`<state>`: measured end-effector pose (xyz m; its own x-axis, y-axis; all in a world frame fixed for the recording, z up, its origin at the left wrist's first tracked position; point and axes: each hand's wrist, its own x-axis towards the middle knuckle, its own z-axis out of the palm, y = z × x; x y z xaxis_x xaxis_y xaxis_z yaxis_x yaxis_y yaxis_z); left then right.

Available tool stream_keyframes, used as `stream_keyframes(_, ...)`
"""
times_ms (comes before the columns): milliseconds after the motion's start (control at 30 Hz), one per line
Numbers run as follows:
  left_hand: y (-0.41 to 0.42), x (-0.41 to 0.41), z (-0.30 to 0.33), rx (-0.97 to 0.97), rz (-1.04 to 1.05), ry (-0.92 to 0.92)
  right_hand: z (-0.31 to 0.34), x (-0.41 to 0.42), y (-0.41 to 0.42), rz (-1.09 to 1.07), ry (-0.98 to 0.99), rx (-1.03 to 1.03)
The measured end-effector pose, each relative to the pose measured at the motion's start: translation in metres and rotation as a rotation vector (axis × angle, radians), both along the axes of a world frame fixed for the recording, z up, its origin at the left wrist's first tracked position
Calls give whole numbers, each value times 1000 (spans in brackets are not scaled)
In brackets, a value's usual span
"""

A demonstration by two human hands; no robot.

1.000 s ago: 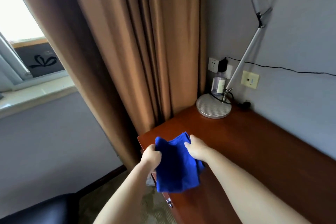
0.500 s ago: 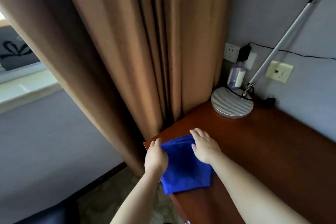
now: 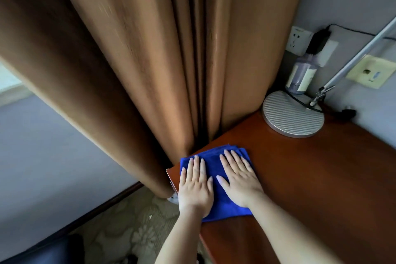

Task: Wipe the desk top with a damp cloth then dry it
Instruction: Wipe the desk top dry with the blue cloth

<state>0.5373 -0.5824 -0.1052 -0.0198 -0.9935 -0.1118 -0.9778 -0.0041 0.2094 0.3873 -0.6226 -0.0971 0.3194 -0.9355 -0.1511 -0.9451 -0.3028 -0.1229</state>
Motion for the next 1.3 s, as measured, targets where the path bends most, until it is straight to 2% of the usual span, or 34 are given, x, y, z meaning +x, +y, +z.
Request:
stream_keyframes(367,-38,11,-10,-158,15,-61,-12,8,-38,39,27,-136)
stream_keyframes(900,51,-4,-6,-166,50,-68,-16,-7,46,67,-7,-136)
stream_keyframes(1300,-13,10,-16,-232,70,-48,-14,10,-18,94,-7,-243)
